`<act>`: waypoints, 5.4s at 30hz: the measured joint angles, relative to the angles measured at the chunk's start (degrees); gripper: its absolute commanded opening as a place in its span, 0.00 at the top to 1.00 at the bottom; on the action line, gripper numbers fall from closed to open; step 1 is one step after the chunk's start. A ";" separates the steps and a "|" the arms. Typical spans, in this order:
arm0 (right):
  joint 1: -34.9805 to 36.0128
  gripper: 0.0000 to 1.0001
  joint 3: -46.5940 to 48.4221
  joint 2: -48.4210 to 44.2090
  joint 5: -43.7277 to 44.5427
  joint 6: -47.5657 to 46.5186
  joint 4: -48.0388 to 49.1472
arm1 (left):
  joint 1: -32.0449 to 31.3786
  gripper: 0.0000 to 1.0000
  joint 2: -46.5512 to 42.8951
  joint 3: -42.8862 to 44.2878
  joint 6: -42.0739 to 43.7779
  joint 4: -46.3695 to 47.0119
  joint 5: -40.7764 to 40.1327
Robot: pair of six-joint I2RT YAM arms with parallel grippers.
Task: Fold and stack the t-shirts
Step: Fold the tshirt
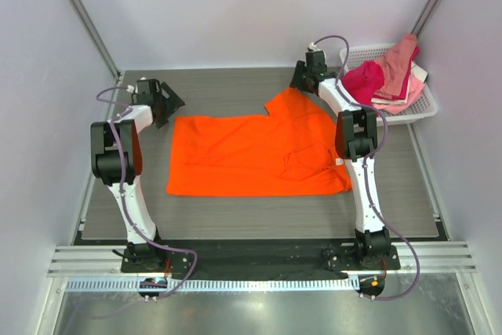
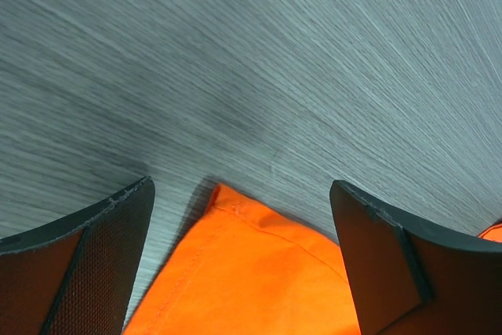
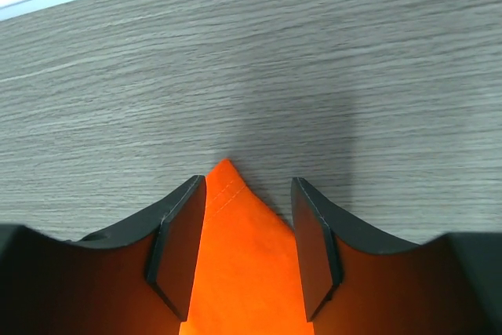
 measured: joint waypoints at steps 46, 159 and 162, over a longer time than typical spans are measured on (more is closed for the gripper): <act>0.04 0.99 -3.21 -1.86 10.69 1.14 -0.98 | -0.17 0.52 0.63 -1.79 -0.22 0.90 3.13; 7.61 0.41 -94.99 -90.86 0.68 10.03 0.90 | 1.20 0.23 -53.88 -40.65 1.31 -1.53 -1.81; 8.87 0.41 -89.55 -82.68 -0.02 7.80 1.51 | -1.36 0.24 -48.39 -36.87 2.21 -2.89 -1.60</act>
